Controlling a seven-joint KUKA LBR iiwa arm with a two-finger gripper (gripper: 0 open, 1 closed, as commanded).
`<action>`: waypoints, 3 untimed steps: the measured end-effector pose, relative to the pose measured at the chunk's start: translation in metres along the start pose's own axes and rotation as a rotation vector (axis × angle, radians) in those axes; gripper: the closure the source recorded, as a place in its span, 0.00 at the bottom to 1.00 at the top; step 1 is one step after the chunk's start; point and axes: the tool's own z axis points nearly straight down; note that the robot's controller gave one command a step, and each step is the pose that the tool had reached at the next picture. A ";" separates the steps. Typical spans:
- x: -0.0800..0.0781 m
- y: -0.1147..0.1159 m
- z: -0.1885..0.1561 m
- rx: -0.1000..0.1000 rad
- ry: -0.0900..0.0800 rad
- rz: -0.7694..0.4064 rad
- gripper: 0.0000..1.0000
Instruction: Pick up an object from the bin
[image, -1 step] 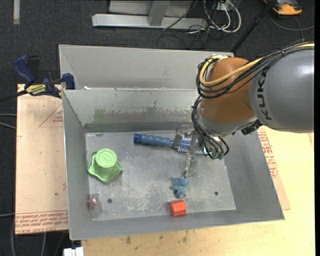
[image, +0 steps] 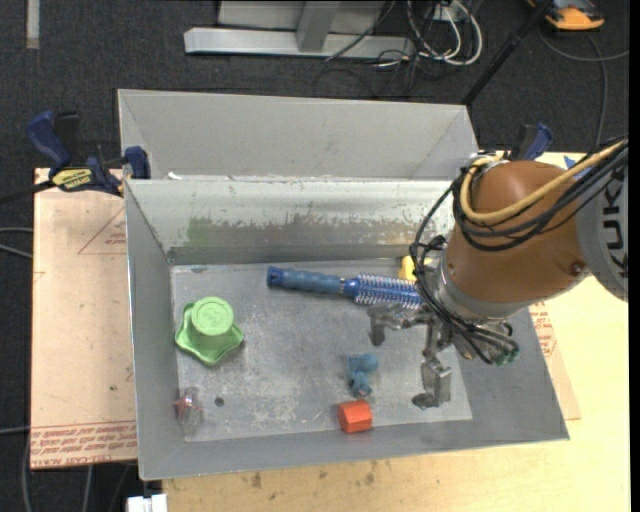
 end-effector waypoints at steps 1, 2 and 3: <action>-0.040 -0.009 0.144 -0.003 0.002 -0.329 0.00; -0.041 -0.010 0.141 -0.001 -0.002 -0.327 1.00; -0.026 -0.008 0.016 0.004 -0.008 -0.308 1.00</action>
Offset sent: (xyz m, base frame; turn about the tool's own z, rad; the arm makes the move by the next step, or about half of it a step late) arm 0.0408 0.0075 -0.1408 -0.3312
